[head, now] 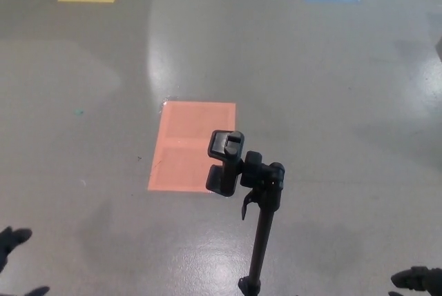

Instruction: The robot uses its left hand to grab the top of a phone stand kept on the floor and tilt it upwards to adjust its angle

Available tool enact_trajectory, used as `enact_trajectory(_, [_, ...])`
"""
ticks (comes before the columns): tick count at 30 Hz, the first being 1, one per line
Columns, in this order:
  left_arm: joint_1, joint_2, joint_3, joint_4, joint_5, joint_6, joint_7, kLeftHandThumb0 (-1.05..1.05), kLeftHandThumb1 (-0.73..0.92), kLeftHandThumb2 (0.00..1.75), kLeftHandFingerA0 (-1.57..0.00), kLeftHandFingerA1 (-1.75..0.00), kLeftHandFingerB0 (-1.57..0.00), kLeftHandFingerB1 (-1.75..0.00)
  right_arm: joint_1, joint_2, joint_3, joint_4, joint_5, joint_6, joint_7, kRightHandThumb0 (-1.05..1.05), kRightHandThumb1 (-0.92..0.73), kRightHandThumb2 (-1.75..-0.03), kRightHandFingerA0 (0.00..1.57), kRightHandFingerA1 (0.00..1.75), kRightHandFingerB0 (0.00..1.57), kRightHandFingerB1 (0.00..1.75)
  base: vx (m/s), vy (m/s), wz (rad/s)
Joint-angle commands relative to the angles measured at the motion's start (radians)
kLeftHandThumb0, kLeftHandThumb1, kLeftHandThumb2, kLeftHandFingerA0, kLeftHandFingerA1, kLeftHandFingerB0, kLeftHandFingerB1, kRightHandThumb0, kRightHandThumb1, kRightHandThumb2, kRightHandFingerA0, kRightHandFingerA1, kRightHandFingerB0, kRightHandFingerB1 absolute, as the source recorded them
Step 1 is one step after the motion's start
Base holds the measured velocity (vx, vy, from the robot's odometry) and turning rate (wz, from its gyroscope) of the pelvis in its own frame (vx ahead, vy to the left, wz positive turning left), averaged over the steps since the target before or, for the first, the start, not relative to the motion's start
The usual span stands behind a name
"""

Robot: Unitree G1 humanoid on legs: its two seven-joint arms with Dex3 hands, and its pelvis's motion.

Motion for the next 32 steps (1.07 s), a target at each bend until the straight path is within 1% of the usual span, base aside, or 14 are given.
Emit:
enact_trajectory(1, [0.037,-0.011,0.045,0.008,-0.076,0.048,0.035,-0.79,0.57,0.96,-0.13,-0.44,0.00,-0.30,0.019,-0.009,-0.013,-0.004,0.015,-0.017,-0.020,-0.60,-0.84,-0.65,0.23,0.35,0.21,0.30,0.00,0.000,0.00])
enact_trajectory(3, [0.039,-0.005,0.056,0.007,-0.089,0.051,0.014,-0.85,0.74,0.63,-0.17,-0.28,-0.09,-0.24,0.016,-0.010,-0.018,-0.005,0.017,-0.019,-0.019,-0.59,-0.83,-0.65,0.23,0.35,0.20,0.30,0.00,0.000,0.00])
enact_trajectory(5, [0.040,0.003,0.057,0.008,-0.087,0.061,0.014,-0.90,0.62,0.98,-0.05,-0.39,0.00,-0.26,0.014,-0.008,-0.020,-0.008,0.018,-0.021,-0.019,-0.60,-0.83,-0.65,0.23,0.35,0.21,0.30,0.00,0.000,0.00])
enact_trajectory(13, [0.133,0.033,-0.017,0.029,-0.035,0.134,-0.041,-0.85,0.67,1.02,-0.19,-0.44,-0.07,-0.30,0.098,-0.006,-0.007,-0.019,0.007,-0.037,-0.022,-0.60,-0.83,-0.65,0.22,0.35,0.21,0.31,0.00,0.000,0.00])
enact_trajectory(14, [0.133,0.035,-0.023,0.031,-0.035,0.141,-0.048,-0.85,0.67,1.02,-0.19,-0.44,-0.07,-0.30,0.099,-0.007,-0.007,-0.020,0.007,-0.036,-0.023,-0.60,-0.83,-0.65,0.22,0.35,0.21,0.31,0.00,0.000,0.00])
enact_trajectory(15, [0.131,0.036,-0.018,0.034,-0.048,0.153,-0.073,-0.86,0.84,0.67,-0.25,-0.29,-0.12,-0.24,0.099,-0.007,-0.013,-0.020,0.013,-0.036,-0.022,-0.59,-0.83,-0.65,0.22,0.35,0.21,0.30,0.00,0.000,0.00])
enact_trajectory(16, [0.125,0.038,-0.009,0.037,-0.070,0.173,-0.112,-0.80,0.63,1.06,-0.11,-0.44,0.00,-0.34,0.100,-0.008,-0.021,-0.018,0.021,-0.032,-0.023,-0.59,-0.83,-0.66,0.19,0.33,0.22,0.31,0.00,0.000,0.00])
enact_trajectory(18, [0.122,0.040,-0.007,0.038,-0.079,0.185,-0.134,-0.80,0.63,1.06,-0.11,-0.44,0.00,-0.34,0.100,-0.009,-0.024,-0.017,0.022,-0.027,-0.027,-0.59,-0.83,-0.66,0.19,0.33,0.22,0.31,0.00,0.000,0.00])
enact_trajectory(19, [0.127,0.041,0.004,0.035,-0.095,0.185,-0.161,-0.90,0.86,0.68,-0.13,-0.25,-0.08,-0.23,0.106,-0.010,-0.025,-0.017,0.021,-0.029,-0.029,-0.58,-0.83,-0.67,0.20,0.34,0.22,0.31,0.00,0.000,0.00])
enact_trajectory(20, [0.128,0.041,0.008,0.034,-0.100,0.185,-0.169,-0.90,0.86,0.68,-0.13,-0.25,-0.08,-0.23,0.108,-0.010,-0.026,-0.018,0.021,-0.030,-0.030,-0.58,-0.83,-0.67,0.20,0.34,0.22,0.31,0.00,0.000,0.00])
enact_trajectory(21, [0.137,0.040,0.013,0.034,-0.106,0.186,-0.183,-0.87,0.69,1.07,-0.08,-0.36,-0.08,-0.26,0.118,-0.008,-0.025,-0.018,0.020,-0.032,-0.031,-0.59,-0.83,-0.65,0.20,0.34,0.23,0.31,0.00,0.000,0.00])
enact_trajectory(22, [0.140,0.040,0.015,0.033,-0.107,0.187,-0.186,-0.87,0.69,1.07,-0.08,-0.36,-0.08,-0.26,0.120,-0.008,-0.025,-0.018,0.019,-0.032,-0.031,-0.59,-0.83,-0.65,0.20,0.34,0.23,0.31,0.00,0.000,0.00])
enact_trajectory(23, [0.147,0.038,0.017,0.034,-0.110,0.189,-0.191,-0.88,0.86,0.68,-0.13,-0.25,-0.09,-0.22,0.127,-0.008,-0.026,-0.019,0.020,-0.034,-0.031,-0.60,-0.83,-0.66,0.19,0.34,0.22,0.32,0.00,0.000,0.00])
enact_trajectory(32, [0.198,0.038,0.017,0.029,-0.124,0.189,-0.238,-0.89,0.74,0.84,-0.11,-0.30,-0.10,-0.23,0.171,-0.003,-0.008,-0.019,0.007,-0.031,-0.042,-0.58,-0.82,-0.65,0.23,0.35,0.22,0.31,0.00,0.000,0.00])
